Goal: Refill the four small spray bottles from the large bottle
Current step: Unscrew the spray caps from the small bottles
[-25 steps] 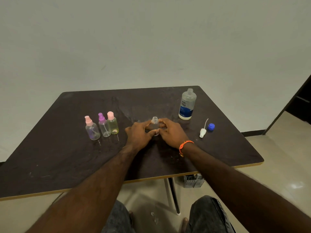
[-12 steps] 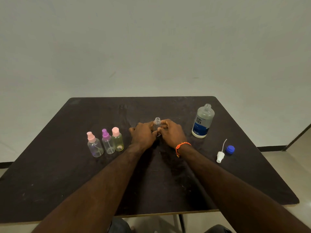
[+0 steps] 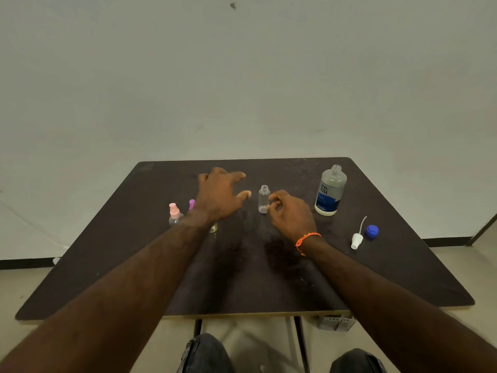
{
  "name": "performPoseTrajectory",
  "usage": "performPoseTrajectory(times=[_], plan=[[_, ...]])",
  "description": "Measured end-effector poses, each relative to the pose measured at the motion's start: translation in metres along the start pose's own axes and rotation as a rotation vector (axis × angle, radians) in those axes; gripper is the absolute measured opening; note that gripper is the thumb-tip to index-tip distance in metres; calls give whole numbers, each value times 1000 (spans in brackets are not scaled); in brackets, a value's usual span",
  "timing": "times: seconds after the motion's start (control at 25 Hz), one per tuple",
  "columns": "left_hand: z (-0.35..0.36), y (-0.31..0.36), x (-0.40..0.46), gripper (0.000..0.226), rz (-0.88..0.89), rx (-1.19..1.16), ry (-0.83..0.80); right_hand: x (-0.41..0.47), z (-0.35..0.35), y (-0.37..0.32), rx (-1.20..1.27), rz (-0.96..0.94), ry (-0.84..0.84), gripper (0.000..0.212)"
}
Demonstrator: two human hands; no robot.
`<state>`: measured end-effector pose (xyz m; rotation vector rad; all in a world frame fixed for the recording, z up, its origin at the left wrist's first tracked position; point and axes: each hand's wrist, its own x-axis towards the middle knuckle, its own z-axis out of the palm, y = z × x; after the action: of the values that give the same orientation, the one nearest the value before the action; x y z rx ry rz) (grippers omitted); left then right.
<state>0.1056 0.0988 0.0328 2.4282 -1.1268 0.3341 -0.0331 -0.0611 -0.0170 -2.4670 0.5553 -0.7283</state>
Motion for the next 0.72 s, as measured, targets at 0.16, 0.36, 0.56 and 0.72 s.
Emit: performPoseTrajectory(times=[0.16,0.36,0.56,0.72], plan=[[-42,-35,-17,72,-85,255,-183,-12,20,-33,27,-62,-109,25],[-40,-56,-21,42,-68,359,-345,-5,58,-67,67,-42,-281,55],[-34,-46,-15,9,18,254,-303,4,81,-84,172,3,-312,54],[-28,-31,-18,15,55,170,-299,-4,64,-72,172,19,-294,39]])
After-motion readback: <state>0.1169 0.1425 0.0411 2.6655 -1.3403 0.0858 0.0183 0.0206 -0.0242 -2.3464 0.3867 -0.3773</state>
